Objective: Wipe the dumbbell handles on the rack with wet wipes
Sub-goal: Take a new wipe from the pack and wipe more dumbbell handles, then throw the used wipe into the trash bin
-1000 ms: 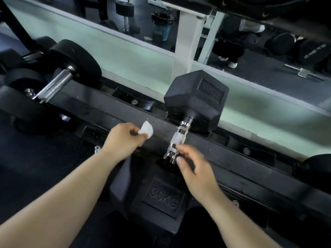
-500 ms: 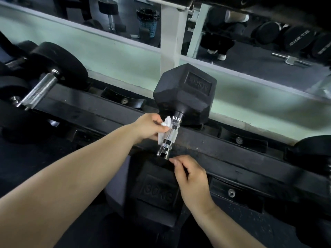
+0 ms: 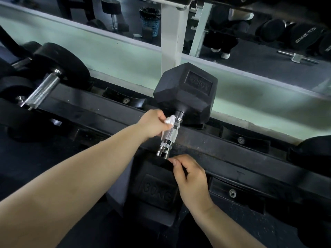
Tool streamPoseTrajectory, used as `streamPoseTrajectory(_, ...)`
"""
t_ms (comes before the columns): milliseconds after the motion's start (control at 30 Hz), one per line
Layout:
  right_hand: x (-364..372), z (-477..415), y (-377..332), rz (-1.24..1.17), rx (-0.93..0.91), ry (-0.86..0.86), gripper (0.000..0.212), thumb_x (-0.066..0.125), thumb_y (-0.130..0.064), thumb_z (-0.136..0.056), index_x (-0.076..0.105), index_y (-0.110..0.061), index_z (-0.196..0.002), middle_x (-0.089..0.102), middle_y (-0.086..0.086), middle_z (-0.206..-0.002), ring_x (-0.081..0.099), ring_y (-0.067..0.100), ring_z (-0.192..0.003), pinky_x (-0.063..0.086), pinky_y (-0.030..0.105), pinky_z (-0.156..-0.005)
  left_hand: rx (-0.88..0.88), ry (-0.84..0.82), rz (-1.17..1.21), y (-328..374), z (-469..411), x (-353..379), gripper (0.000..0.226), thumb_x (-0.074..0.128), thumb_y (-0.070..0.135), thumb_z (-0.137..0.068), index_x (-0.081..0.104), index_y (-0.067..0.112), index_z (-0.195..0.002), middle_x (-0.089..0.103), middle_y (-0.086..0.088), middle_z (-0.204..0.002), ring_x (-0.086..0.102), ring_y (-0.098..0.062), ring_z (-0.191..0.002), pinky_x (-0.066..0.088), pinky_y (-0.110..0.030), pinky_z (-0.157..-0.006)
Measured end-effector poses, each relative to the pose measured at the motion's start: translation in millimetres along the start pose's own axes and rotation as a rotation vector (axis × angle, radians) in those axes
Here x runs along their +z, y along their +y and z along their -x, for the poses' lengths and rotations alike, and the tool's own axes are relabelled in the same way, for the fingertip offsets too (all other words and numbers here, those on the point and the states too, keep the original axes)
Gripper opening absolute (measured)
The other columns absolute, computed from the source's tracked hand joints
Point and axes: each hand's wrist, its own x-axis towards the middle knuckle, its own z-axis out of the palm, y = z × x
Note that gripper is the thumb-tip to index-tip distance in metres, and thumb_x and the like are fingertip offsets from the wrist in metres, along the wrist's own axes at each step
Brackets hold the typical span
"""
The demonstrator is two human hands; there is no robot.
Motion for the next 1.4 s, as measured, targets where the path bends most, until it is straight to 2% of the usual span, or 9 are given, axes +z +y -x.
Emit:
streamPoseTrajectory(167,0.7,-0.8,-2.2,-0.007,-0.003,0.008,0.037,0.042,-0.030,-0.082,0.066,-0.002,-0.075,0.064,0.001,-0.072,0.053,0.002,-0.074,0.038,0.001,-0.066,-0.048,-0.271,-0.205,-16.9,18.6,-14.8,0.026,0.069,0.010,-0.080,0.049,0.016,-0.065,0.054,0.000,-0.062,0.052,-0.002,-0.047,0.042,-0.010,-0.048)
streamPoseTrajectory(300,0.9,-1.1,-1.7,-0.017,0.021,-0.010,0.039,0.041,-0.033,-0.082,0.065,-0.003,-0.076,0.058,-0.008,-0.072,0.052,-0.008,-0.074,0.040,0.005,-0.066,0.171,0.022,-0.303,7.4,3.7,-1.3,0.018,0.067,0.018,-0.082,0.052,0.013,-0.073,0.050,0.006,-0.069,0.049,-0.009,-0.066,0.032,-0.015,-0.050)
streamPoseTrajectory(400,1.1,-0.4,-2.5,-0.017,0.007,-0.003,0.038,0.042,-0.031,-0.083,0.065,-0.001,-0.076,0.062,-0.001,-0.072,0.053,0.002,-0.075,0.040,0.006,-0.065,0.218,0.093,-0.279,6.6,0.3,9.7,0.009,0.064,0.016,-0.083,0.056,0.015,-0.083,0.052,0.007,-0.073,0.050,-0.014,-0.075,0.031,-0.018,-0.053)
streamPoseTrajectory(600,1.1,-1.7,-1.9,-0.027,-0.009,0.007,0.038,0.043,-0.030,-0.083,0.067,-0.001,-0.077,0.065,0.002,-0.074,0.055,0.005,-0.076,0.041,0.006,-0.067,0.337,-0.218,-0.777,2.3,15.9,-18.7,0.009,0.067,0.022,-0.081,0.071,0.016,-0.085,0.048,0.016,-0.064,0.049,-0.007,-0.073,0.036,-0.016,-0.058)
streamPoseTrajectory(833,-0.4,-3.2,-2.5,-0.047,-0.004,-0.018,0.037,0.042,-0.031,-0.083,0.068,-0.004,-0.080,0.052,-0.025,-0.076,0.052,-0.015,-0.078,0.040,0.002,-0.069,0.276,0.135,-0.492,15.2,-1.2,4.9,0.010,0.065,0.024,-0.082,0.065,0.014,-0.081,0.051,0.009,-0.073,0.048,-0.008,-0.071,0.029,-0.017,-0.058)
streamPoseTrajectory(1000,0.3,-3.3,-2.3,-0.028,-0.015,0.001,0.034,0.044,-0.029,-0.083,0.067,-0.006,-0.078,0.055,-0.018,-0.073,0.053,-0.011,-0.077,0.040,0.001,-0.069,0.220,-0.019,-0.479,2.7,17.9,-6.1,0.008,0.069,0.022,-0.079,0.066,0.015,-0.077,0.055,0.010,-0.066,0.053,-0.006,-0.065,0.037,-0.012,-0.055)
streamPoseTrajectory(1133,-3.0,-3.8,2.3,-0.016,-0.010,-0.081,0.033,0.045,-0.031,-0.083,0.067,-0.008,-0.080,0.057,-0.015,-0.076,0.055,-0.003,-0.078,0.040,0.002,-0.070,0.040,-0.035,0.133,-7.5,28.8,-18.6,0.014,0.062,0.008,-0.085,0.060,0.013,-0.072,0.063,0.003,-0.067,0.059,0.004,-0.050,0.049,-0.009,-0.051)
streamPoseTrajectory(1300,-42.7,-39.9,-35.8,-0.052,0.366,-0.403,0.018,0.057,-0.026,-0.087,0.064,-0.017,-0.101,0.058,-0.018,-0.092,0.055,-0.007,-0.087,0.041,0.004,-0.078,-0.227,0.010,0.626,22.6,53.7,-49.5,0.018,0.049,0.011,-0.093,0.060,0.010,-0.078,0.070,0.002,-0.065,0.066,-0.005,-0.059,0.057,-0.022,-0.062)
streamPoseTrajectory(1400,-65.7,-83.7,-81.7,-0.359,0.695,-0.407,0.022,0.050,-0.026,-0.090,0.049,-0.025,-0.112,0.056,-0.010,-0.108,0.057,0.006,-0.100,0.047,0.023,-0.090,-0.284,-0.033,0.712,54.7,85.4,-75.6,0.019,0.048,0.016,-0.093,0.064,0.009,-0.085,0.072,-0.003,-0.075,0.068,-0.010,-0.067,0.058,-0.025,-0.066)
